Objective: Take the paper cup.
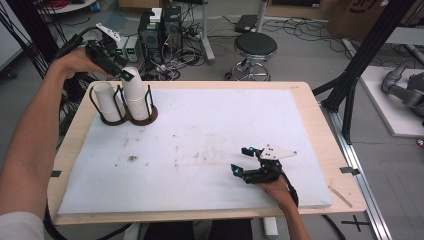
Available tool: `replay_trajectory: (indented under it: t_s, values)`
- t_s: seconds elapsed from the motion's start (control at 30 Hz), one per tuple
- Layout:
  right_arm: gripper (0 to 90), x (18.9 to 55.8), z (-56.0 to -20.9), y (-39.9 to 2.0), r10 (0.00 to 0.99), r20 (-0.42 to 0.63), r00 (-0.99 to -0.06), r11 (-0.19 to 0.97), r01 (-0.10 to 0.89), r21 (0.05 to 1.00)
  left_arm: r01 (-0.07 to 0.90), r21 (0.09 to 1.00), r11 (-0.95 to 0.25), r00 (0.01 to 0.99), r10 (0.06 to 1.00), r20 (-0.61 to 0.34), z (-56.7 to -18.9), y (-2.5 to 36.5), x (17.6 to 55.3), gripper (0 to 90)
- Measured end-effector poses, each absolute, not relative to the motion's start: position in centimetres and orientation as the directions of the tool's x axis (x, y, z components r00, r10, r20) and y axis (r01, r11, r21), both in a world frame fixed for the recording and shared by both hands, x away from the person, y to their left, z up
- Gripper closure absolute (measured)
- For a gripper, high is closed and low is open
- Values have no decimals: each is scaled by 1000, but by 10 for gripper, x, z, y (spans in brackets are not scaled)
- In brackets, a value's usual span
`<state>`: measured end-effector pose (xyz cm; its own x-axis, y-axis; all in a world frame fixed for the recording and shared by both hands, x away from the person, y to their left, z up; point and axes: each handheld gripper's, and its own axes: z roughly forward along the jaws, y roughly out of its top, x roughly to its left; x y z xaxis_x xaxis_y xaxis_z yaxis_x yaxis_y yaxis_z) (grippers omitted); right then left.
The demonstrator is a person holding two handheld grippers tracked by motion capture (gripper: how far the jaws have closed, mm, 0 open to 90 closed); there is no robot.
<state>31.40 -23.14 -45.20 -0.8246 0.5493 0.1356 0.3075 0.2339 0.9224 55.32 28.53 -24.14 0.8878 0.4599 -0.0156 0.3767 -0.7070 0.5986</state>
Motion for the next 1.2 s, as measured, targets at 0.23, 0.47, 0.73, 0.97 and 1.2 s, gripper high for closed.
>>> replay_trajectory:
  t_s: [0.23, 0.47, 0.73, 0.97, 1.2]
  values:
    - [214, 314, -452, -231, 549, 136, -825, 235, 308, 922, 400, 540, -741, 885, 465, -18, -246, 280, 557, 147]
    - [214, 314, -452, -231, 550, 134, -824, 234, 307, 922, 413, 506, -757, 882, 472, -14, -247, 271, 561, 160]
    - [214, 314, -452, -232, 551, 139, -823, 232, 311, 922, 438, 449, -779, 875, 483, -16, -248, 264, 566, 186]
    - [214, 315, -452, -232, 549, 143, -823, 228, 312, 922, 448, 428, -784, 872, 490, -15, -252, 259, 569, 248]
    - [214, 315, -452, -232, 551, 146, -822, 228, 317, 921, 466, 422, -778, 861, 509, -13, -250, 261, 570, 315]
